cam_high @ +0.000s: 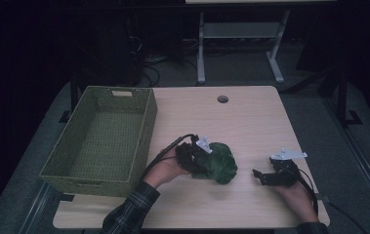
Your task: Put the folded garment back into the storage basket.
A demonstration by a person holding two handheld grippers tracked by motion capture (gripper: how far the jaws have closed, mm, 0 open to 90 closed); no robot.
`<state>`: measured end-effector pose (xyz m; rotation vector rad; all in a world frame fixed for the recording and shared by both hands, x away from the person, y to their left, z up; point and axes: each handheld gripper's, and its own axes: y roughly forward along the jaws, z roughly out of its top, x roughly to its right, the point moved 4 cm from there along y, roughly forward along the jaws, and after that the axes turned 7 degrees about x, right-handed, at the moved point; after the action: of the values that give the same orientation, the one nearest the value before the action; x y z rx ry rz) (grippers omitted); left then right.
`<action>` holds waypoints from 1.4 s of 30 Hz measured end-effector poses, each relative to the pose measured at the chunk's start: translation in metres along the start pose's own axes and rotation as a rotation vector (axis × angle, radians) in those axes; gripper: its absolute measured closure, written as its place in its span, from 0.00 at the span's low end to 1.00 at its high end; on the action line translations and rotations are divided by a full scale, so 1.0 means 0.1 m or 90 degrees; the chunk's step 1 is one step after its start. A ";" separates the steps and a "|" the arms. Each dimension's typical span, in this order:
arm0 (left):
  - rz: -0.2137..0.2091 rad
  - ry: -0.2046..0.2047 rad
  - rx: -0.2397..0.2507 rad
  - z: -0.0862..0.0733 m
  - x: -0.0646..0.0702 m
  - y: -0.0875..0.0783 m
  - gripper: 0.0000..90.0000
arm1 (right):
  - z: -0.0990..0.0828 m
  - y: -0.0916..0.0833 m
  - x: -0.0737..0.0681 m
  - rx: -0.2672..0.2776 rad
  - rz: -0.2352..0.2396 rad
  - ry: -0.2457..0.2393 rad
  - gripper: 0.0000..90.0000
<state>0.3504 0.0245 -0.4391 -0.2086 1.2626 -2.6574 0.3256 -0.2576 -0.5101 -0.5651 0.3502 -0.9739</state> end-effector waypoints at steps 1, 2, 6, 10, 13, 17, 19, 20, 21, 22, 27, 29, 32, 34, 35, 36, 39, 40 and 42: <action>0.001 -0.004 0.004 0.01 0.00 -0.02 0.73 | 0.00 0.00 0.00 0.000 0.000 0.000 0.16; 0.003 -0.003 0.007 0.03 0.00 -0.06 0.73 | 0.00 0.00 0.00 0.000 0.000 -0.001 0.16; 0.008 -0.010 0.021 0.10 0.00 -0.19 0.73 | 0.00 0.00 0.00 -0.001 -0.002 0.001 0.16; 0.015 -0.012 0.021 0.13 -0.02 -0.29 0.73 | 0.00 0.00 0.01 0.001 -0.004 0.000 0.16; 0.021 -0.018 0.020 0.15 -0.04 -0.38 0.73 | 0.00 0.00 0.01 -0.004 -0.009 0.004 0.13; 0.028 -0.027 0.029 0.17 -0.06 -0.50 0.73 | 0.00 0.02 0.02 -0.011 -0.017 0.009 0.05; 0.034 -0.033 0.033 0.17 -0.07 -0.57 0.73 | 0.00 0.03 0.03 -0.020 -0.023 0.015 0.02; 0.035 -0.029 0.031 0.17 -0.09 -0.59 0.73 | 0.00 0.03 0.03 -0.020 -0.023 0.015 0.01; 0.039 -0.035 0.039 0.17 -0.09 -0.63 0.73 | 0.00 0.03 0.03 -0.020 -0.023 0.015 0.01; 0.042 -0.038 0.041 0.17 -0.10 -0.67 0.73 | 0.00 0.03 0.03 -0.021 -0.023 0.016 0.01; 0.063 -0.044 0.052 0.16 -0.18 -0.89 0.73 | 0.00 0.03 0.03 -0.020 -0.023 0.016 0.01; 0.069 -0.050 0.056 0.14 -0.20 -0.96 0.73 | 0.00 0.03 0.03 -0.021 -0.023 0.016 0.01; 0.085 -0.060 0.062 0.11 -0.25 -1.08 0.73 | 0.00 0.03 0.03 -0.020 -0.022 0.016 0.01; 0.095 -0.065 0.065 0.08 -0.28 -1.15 0.73 | 0.00 0.03 0.03 -0.020 -0.022 0.016 0.01; 0.100 -0.066 0.064 0.07 -0.30 -1.20 0.73 | 0.00 0.03 0.03 -0.020 -0.022 0.016 0.01; 0.102 -0.066 0.063 0.06 -0.31 -1.23 0.73 | 0.00 0.03 0.03 -0.020 -0.022 0.016 0.01; 0.117 -0.071 0.062 0.01 -0.35 -1.34 0.73 | 0.00 0.03 0.03 -0.020 -0.022 0.016 0.01; 0.122 -0.076 0.064 0.00 -0.35 -1.37 0.73 | 0.00 0.03 0.03 -0.020 -0.022 0.016 0.01; 0.130 -0.077 0.060 -0.03 -0.37 -1.41 0.73 | 0.00 0.03 0.03 -0.020 -0.022 0.016 0.01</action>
<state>0.3701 0.1227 -0.3327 -0.2114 1.0578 -2.4833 0.3290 -0.2586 -0.5125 -0.5899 0.3795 -1.0107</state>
